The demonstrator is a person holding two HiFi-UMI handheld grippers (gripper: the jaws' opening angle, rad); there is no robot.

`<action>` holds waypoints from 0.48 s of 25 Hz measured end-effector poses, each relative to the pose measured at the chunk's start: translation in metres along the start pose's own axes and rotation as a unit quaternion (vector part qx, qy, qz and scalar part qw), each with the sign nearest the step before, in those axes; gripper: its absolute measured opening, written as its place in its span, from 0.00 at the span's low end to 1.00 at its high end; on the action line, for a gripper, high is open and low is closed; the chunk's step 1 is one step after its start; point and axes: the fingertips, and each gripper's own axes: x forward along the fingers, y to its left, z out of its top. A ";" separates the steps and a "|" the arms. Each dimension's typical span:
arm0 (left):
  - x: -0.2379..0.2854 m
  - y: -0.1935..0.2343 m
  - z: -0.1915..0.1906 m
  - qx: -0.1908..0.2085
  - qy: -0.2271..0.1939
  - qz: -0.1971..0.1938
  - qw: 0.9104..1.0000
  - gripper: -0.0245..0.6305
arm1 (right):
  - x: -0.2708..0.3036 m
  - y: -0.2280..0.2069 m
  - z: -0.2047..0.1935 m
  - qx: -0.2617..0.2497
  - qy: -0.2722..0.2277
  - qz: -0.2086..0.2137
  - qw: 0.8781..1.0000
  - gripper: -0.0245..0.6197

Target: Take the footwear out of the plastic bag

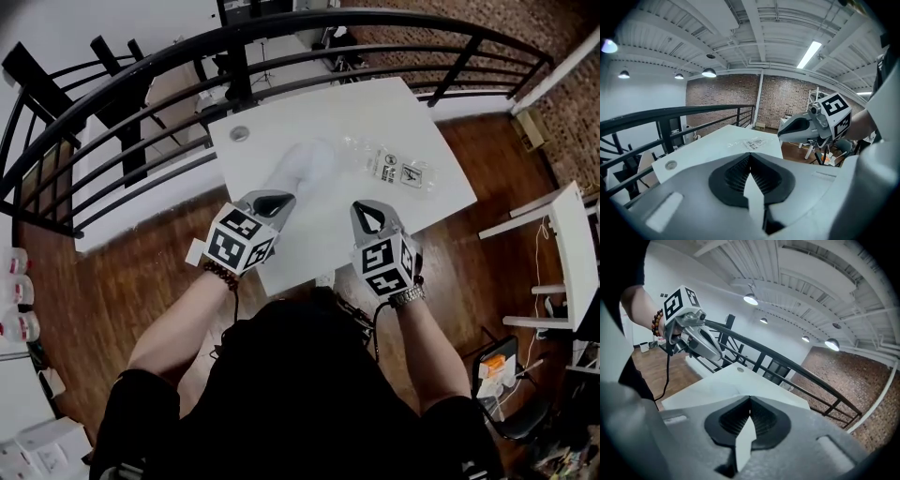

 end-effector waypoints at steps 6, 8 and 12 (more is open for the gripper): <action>-0.015 -0.032 0.009 0.057 -0.010 0.008 0.998 0.06 | -0.026 0.013 0.025 0.025 -0.032 -0.014 0.999 0.03; -0.017 -0.041 0.015 0.072 -0.019 0.008 0.997 0.06 | -0.033 0.014 0.032 0.033 -0.041 -0.017 0.998 0.03; -0.021 -0.054 0.026 0.095 -0.030 0.015 0.995 0.06 | -0.046 0.016 0.042 0.044 -0.056 -0.023 0.997 0.03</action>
